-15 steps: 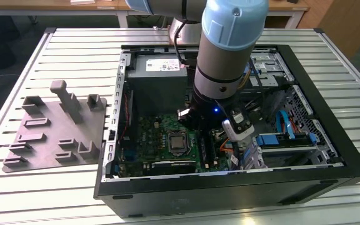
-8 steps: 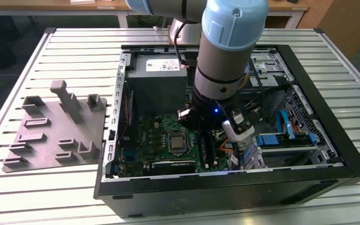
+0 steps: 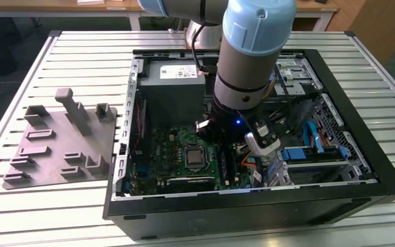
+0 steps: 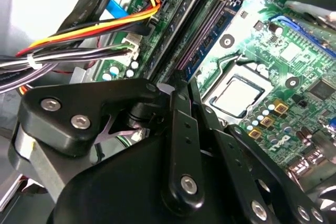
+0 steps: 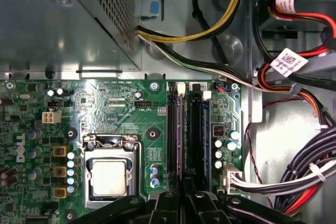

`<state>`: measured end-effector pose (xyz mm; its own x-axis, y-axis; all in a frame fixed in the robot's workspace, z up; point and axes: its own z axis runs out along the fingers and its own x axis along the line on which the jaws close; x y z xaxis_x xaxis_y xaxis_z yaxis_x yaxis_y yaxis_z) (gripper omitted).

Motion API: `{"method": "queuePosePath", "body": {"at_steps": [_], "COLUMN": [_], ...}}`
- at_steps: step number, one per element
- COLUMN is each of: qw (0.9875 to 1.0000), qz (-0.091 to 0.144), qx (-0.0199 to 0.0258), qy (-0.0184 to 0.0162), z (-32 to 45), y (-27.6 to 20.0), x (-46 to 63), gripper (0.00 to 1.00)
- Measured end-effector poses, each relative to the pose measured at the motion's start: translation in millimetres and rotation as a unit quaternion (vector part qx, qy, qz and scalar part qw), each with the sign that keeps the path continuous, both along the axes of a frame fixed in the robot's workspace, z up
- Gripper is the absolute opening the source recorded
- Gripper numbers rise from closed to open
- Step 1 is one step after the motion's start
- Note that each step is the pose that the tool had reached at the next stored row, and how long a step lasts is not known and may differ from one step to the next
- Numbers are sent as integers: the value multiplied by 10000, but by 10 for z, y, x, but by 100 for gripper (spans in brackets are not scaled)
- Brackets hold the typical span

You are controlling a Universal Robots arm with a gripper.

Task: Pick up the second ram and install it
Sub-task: 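Insert the second ram into the second slot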

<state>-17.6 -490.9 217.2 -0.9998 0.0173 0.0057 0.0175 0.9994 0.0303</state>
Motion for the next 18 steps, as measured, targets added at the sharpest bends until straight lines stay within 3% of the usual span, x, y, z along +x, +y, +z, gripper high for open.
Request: {"method": "queuePosePath", "body": {"at_steps": [4, 6, 11, 18], "qw": [10000, 10000, 10000, 10000], "qz": [1, 2, 1, -43], "qx": [-15, -19, -20, -20], "qy": [-17, -18, -17, -17], "z": [71, 73, 70, 57], "y": [0, -2, -59, -61], "x": [-6, -7, -7, 22], "gripper": [14, 14, 14, 14]}}
